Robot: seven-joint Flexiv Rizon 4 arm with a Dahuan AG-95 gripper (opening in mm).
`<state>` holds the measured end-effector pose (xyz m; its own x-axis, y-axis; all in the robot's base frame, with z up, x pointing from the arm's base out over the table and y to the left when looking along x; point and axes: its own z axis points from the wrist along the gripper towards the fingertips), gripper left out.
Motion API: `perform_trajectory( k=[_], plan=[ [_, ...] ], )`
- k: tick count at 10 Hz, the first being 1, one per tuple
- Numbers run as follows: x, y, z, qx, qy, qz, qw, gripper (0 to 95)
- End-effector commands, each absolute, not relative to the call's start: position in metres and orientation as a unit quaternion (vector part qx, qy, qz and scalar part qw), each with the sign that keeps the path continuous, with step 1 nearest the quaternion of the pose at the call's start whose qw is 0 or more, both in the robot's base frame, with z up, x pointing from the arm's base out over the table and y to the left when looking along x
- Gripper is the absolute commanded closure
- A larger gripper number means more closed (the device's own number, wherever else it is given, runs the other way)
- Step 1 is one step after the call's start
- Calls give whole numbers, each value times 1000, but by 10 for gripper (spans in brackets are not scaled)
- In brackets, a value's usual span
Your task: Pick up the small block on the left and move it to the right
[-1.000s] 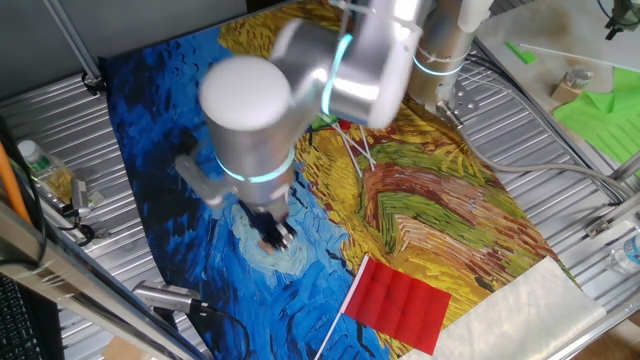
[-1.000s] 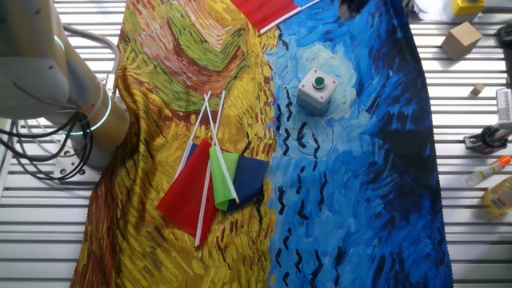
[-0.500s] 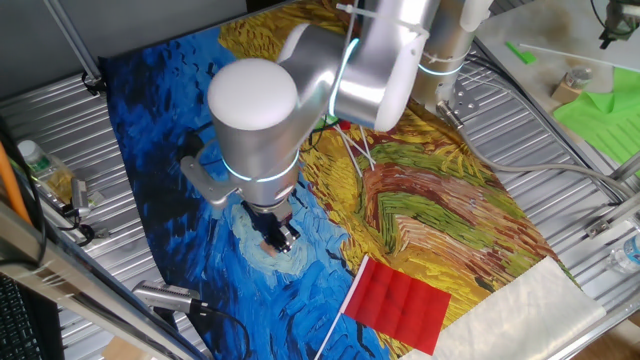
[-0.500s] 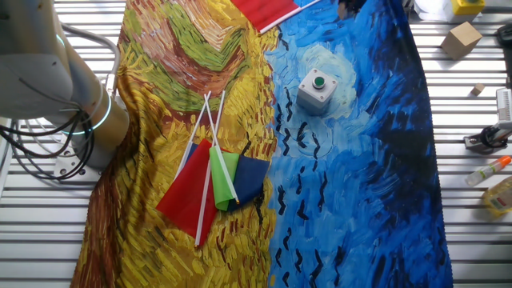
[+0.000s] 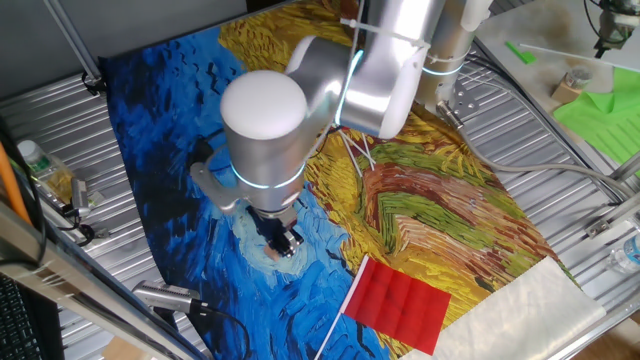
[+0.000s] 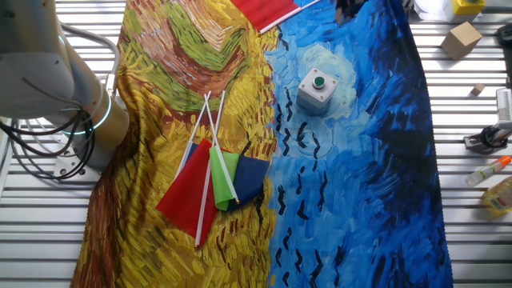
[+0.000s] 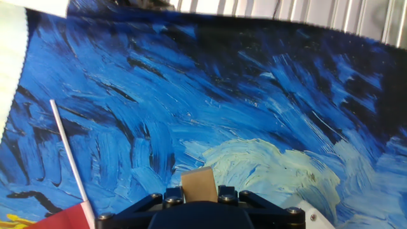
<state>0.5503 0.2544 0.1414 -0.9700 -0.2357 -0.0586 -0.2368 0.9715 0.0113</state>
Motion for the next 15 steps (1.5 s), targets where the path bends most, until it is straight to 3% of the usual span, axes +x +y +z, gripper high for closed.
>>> perform_trajectory(
  k=[1,7,15],
  plan=[
    [549,255,131,-116,992,7,40,950],
    [540,260,109,-114,992,8,45,950],
    [540,261,109,-121,991,7,47,950]
  ],
)
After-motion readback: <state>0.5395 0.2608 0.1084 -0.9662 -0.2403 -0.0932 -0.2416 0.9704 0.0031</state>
